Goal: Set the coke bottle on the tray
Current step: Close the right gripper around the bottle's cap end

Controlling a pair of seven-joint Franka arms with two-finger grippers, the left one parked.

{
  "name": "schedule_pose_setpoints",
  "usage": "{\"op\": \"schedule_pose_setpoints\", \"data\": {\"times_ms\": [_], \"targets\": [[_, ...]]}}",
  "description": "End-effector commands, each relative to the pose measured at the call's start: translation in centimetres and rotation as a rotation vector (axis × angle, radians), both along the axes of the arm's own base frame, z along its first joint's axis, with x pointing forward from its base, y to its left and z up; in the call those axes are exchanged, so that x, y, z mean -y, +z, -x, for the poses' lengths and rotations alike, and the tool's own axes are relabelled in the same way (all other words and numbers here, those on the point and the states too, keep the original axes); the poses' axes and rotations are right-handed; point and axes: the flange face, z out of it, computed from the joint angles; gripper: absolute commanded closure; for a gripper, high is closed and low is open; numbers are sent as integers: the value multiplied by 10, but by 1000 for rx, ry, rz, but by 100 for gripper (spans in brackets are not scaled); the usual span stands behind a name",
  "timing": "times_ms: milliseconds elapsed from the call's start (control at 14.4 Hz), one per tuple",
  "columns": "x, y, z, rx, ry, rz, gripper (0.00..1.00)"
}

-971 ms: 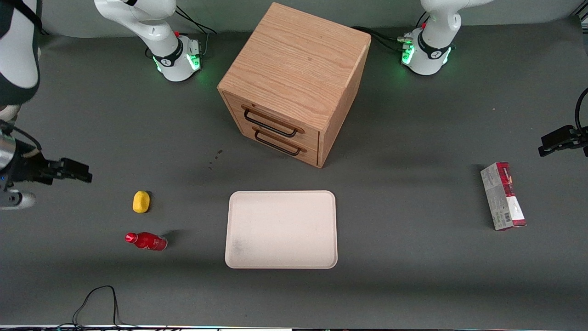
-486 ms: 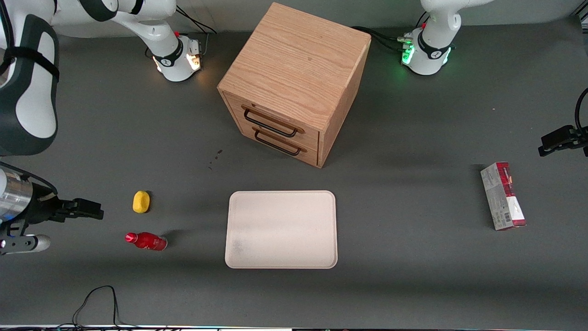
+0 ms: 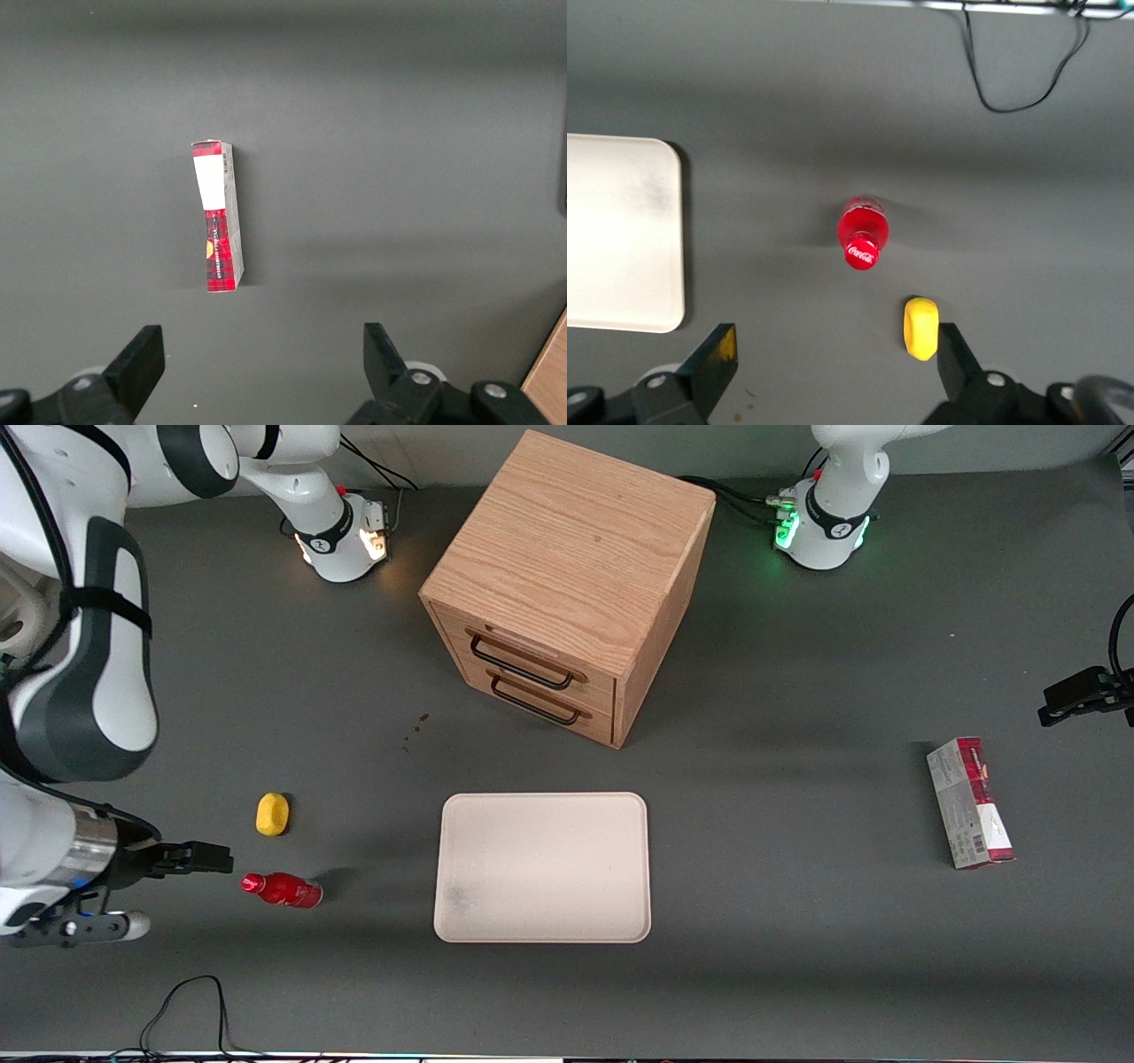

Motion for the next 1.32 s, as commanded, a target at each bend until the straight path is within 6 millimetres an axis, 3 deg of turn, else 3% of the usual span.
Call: {"op": "schedule_pose_setpoints", "data": {"times_ms": [0,208,416,694,1249], "targets": [[-8,-25,-4,14,3,14,0],[-11,-60,-9,39,5,10,0],[-11,-75,-10,43,6,9,0],[-8,-116,-5,20,5,14,0],[3,-128,-2,5,7,20,0]]}}
